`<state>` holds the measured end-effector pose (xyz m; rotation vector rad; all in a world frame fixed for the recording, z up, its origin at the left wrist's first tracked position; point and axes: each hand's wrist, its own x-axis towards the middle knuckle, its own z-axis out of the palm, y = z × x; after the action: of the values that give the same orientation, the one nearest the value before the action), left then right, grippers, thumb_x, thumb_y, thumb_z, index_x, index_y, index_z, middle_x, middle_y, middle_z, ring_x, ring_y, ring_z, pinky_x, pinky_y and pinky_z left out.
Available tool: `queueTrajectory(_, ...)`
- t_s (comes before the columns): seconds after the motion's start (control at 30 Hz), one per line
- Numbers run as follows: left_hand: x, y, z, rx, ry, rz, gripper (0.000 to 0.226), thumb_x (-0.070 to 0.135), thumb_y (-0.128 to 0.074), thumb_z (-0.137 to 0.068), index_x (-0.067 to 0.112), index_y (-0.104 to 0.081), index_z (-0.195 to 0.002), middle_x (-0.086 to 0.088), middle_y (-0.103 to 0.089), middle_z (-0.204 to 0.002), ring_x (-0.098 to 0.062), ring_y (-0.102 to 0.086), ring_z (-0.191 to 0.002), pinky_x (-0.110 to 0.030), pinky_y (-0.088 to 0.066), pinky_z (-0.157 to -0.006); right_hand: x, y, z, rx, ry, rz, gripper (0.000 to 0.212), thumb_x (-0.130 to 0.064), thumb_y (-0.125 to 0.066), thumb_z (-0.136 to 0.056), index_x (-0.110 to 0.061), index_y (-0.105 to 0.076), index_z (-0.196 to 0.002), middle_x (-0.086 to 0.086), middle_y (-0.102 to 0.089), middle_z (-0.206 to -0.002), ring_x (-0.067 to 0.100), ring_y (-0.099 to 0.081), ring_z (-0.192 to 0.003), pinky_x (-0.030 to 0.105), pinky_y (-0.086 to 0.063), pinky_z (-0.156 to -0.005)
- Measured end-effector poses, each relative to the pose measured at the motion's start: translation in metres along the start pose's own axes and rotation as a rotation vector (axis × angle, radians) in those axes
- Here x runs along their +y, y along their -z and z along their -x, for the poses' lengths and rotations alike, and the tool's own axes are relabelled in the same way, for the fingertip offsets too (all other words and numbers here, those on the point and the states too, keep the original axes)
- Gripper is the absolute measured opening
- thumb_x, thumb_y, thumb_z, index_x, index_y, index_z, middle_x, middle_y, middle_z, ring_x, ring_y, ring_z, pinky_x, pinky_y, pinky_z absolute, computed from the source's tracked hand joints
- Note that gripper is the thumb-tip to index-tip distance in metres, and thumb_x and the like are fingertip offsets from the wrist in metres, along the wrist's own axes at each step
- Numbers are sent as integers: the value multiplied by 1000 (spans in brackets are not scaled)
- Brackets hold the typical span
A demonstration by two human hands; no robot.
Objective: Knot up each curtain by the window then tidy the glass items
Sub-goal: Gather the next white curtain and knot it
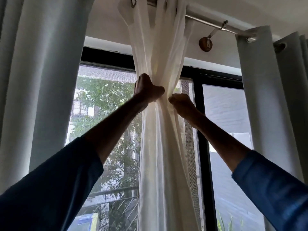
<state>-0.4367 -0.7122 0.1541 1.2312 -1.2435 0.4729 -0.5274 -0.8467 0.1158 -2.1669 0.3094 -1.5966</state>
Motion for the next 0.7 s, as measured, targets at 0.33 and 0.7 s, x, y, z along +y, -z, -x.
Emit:
queueTrajectory(0.33, -5, -8, 7, -369, 101, 108, 24, -4, -44, -89, 7, -48, -68, 4, -38, -47, 0, -31, -28, -13, -25, -34, 7, 5, 6, -192, -91, -319, 30, -17, -56, -102, 6, -65, -117, 22, -71, -109, 25, -69, -95, 40, -58, -80)
queueTrajectory(0.7, -32, 10, -2, -387, 234, 279, 13, 5, -53, -46, 17, -52, -51, -9, -39, -78, -25, -39, -78, -34, -33, -68, 20, 13, 27, -388, -242, -659, 35, -41, -52, -102, -16, -67, -123, 1, -74, -117, 13, -71, -107, 24, -57, -81)
